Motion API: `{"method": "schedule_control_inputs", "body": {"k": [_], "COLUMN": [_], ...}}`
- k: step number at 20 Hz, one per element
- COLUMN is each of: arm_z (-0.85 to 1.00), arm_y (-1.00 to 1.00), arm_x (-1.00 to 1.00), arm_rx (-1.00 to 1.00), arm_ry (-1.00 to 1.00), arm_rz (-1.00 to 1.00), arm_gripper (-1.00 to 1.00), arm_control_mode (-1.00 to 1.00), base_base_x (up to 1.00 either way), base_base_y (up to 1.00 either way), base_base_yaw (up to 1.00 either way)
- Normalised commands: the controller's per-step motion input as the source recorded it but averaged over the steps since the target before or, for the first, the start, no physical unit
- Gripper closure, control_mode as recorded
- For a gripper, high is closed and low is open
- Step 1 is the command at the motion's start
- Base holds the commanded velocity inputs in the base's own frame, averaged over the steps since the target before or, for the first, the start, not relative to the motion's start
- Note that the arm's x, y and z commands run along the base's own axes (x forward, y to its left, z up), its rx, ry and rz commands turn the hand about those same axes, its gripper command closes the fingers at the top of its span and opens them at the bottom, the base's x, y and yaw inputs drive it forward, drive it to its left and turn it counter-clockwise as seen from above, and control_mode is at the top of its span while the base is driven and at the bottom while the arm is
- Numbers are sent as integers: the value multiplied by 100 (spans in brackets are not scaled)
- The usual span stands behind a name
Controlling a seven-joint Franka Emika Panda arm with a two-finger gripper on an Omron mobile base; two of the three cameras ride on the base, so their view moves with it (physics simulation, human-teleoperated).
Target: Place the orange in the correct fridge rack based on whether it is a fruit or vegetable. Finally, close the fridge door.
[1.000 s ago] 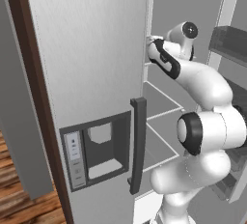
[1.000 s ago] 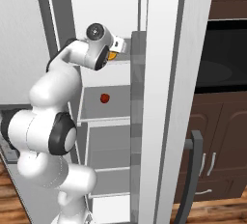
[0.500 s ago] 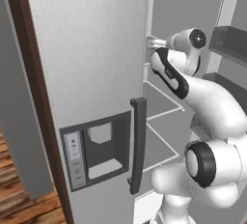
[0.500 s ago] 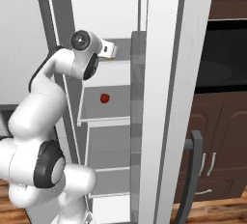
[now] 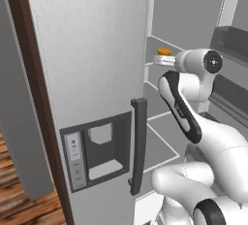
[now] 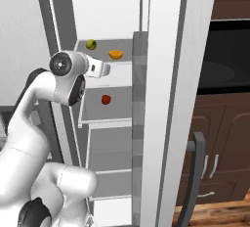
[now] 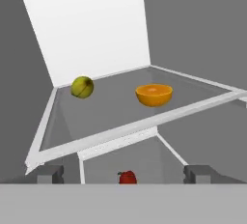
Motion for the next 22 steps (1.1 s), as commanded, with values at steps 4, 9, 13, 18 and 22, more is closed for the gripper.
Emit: {"method": "schedule_control_inputs", "body": {"k": [4, 9, 13, 18, 22], "arm_z": [-14, -29, -8, -8, 0], "arm_y": [7, 3, 0, 6, 2], "arm_x": [-100, -97, -11, 1, 0], "arm_rx": [0, -1, -1, -2, 0], "arm_ry": [39, 35, 1, -2, 0], "arm_rz": [0, 1, 4, 0, 0], "arm_gripper": [-100, -100, -100, -100, -100], "arm_control_mode": [-100, -100, -100, -100, 100], "base_base_x": [0, 0, 0, 0, 0], "base_base_y": [0, 0, 0, 0, 0], "base_base_yaw": [0, 0, 0, 0, 0]}}
